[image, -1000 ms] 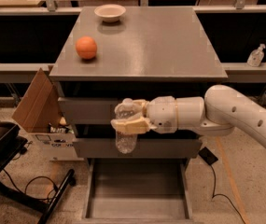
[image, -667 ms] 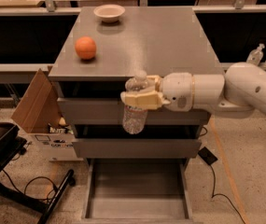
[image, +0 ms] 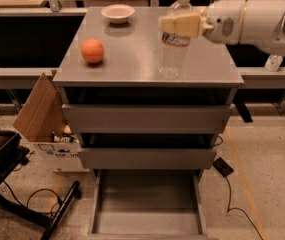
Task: Pick water bottle from bottom drawer and place on counter
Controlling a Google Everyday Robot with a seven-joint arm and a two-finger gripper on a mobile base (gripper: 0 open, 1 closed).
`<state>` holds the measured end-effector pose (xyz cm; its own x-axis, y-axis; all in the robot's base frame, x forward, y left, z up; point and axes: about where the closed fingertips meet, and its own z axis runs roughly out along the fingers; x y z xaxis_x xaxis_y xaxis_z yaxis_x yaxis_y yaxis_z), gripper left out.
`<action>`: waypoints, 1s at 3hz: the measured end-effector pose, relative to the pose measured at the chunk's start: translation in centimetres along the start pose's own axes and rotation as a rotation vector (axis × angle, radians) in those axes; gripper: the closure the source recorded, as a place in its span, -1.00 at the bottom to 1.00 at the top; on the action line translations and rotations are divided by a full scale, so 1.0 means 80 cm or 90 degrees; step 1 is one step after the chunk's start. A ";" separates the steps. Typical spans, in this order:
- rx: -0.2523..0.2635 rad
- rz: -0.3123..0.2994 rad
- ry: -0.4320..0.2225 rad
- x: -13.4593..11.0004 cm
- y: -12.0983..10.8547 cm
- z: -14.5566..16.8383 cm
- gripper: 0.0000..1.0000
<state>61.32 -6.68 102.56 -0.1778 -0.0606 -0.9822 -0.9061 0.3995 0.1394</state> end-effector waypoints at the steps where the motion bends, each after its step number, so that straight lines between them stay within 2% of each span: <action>1: 0.062 -0.020 0.022 -0.043 -0.061 -0.006 1.00; 2: 0.128 -0.051 0.062 -0.053 -0.121 -0.006 1.00; 3: 0.184 -0.068 0.074 -0.022 -0.190 -0.004 1.00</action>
Offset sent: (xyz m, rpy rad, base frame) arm 0.1567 -0.0776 0.0274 -0.3110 -0.0859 -0.3106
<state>75.28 -12.92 102.24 -0.1455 -0.2134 -0.9661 -0.7786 0.6272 -0.0213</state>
